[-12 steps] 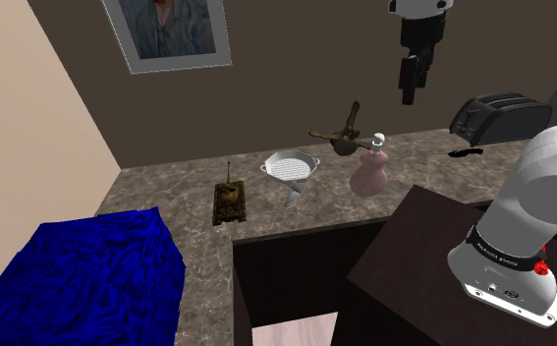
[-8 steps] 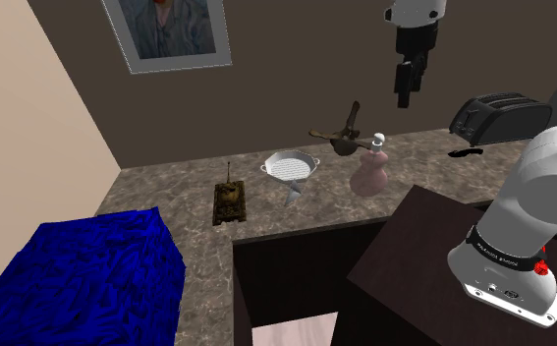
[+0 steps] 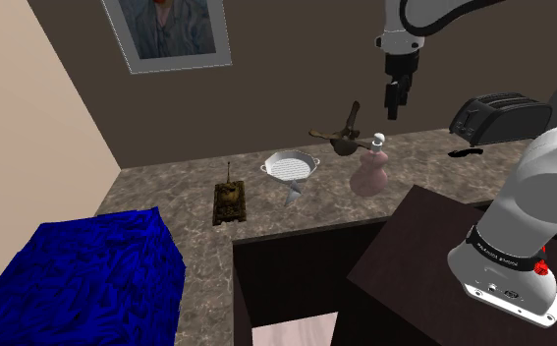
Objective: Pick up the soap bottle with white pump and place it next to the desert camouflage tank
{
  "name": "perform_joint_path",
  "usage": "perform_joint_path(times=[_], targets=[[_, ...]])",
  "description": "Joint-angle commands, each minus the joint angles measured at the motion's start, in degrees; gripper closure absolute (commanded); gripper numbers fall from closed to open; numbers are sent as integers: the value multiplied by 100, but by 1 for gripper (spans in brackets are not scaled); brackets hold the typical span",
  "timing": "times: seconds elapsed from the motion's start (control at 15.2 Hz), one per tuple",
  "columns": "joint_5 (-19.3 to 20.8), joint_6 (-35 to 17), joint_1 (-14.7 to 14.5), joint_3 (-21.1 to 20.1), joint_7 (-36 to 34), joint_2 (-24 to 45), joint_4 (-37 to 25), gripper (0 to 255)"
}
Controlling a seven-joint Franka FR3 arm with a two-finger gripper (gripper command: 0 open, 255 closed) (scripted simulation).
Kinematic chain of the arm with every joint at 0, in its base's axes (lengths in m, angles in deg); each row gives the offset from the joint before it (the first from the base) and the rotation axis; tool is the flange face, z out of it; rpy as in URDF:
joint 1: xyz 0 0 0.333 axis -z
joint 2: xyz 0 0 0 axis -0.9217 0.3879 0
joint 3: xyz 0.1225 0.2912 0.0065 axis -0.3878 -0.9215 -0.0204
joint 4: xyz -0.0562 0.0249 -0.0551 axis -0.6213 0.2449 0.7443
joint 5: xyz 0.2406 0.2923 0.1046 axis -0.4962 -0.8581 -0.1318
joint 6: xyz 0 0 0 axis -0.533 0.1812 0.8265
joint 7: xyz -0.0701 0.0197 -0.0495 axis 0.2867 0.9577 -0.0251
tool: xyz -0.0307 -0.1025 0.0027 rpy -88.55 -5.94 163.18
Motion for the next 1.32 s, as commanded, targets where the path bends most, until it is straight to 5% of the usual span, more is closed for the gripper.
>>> perform_joint_path(times=[0.0, 0.53, 1.06, 1.25], targets=[[89, -378, 62, 190, 193, 325, 26, 0], [149, -1671, 230, 850, 971, 1868, -280, 0], [-362, -2661, 403, 1269, 1950, 3683, -1089, 0], [-388, -2823, 427, 1265, 1974, 3788, -1030, 0]])
